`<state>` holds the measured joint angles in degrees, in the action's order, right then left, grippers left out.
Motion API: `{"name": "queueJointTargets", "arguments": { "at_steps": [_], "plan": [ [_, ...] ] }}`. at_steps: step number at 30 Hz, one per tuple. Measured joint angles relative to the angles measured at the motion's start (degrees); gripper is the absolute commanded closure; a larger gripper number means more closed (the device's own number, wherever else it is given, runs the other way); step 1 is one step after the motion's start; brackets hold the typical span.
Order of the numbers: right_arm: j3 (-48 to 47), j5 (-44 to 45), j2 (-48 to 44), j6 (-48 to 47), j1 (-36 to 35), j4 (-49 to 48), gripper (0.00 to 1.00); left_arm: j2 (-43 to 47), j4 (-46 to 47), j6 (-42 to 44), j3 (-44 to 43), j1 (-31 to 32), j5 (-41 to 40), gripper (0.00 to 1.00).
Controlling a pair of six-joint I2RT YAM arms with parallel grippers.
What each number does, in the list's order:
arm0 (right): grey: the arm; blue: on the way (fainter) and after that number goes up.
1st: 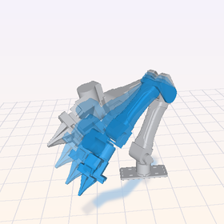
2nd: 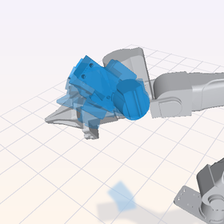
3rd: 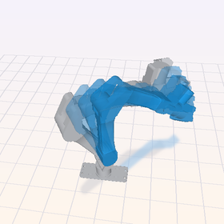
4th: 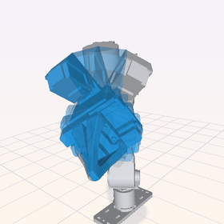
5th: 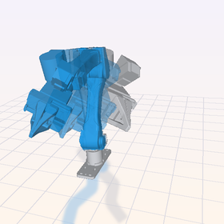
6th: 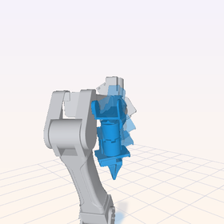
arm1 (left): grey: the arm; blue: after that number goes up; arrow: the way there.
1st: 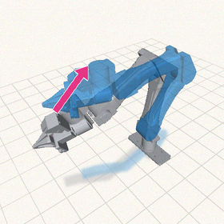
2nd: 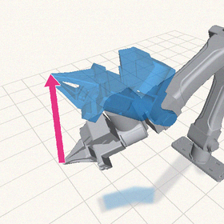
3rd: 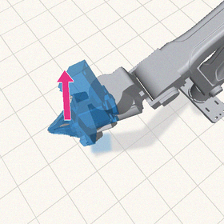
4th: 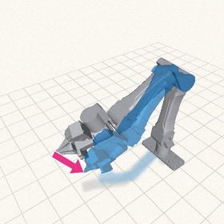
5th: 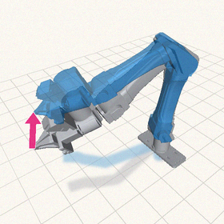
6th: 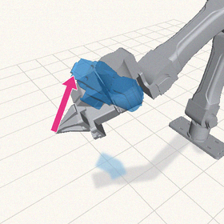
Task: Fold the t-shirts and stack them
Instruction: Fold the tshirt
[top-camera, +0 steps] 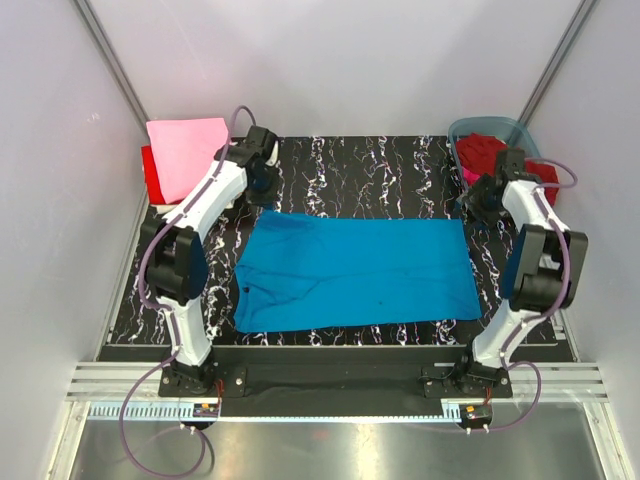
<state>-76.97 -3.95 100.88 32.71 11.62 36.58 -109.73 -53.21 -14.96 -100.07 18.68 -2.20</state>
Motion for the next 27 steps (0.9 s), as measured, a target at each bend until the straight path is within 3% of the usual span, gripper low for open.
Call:
{"name": "queueJointTargets", "arguments": {
  "at_steps": [13,27],
  "plan": [
    [-16.44,9.46,17.44,-2.1,-5.57,5.01,0.34,0.07,-0.31,1.29,0.98,1.64,-0.68,1.0],
    [-17.2,13.64,22.73,-2.32,-7.32,7.69,0.41,0.76,-0.35,1.51,1.03,1.55,-1.77,1.0]
  ]
}}
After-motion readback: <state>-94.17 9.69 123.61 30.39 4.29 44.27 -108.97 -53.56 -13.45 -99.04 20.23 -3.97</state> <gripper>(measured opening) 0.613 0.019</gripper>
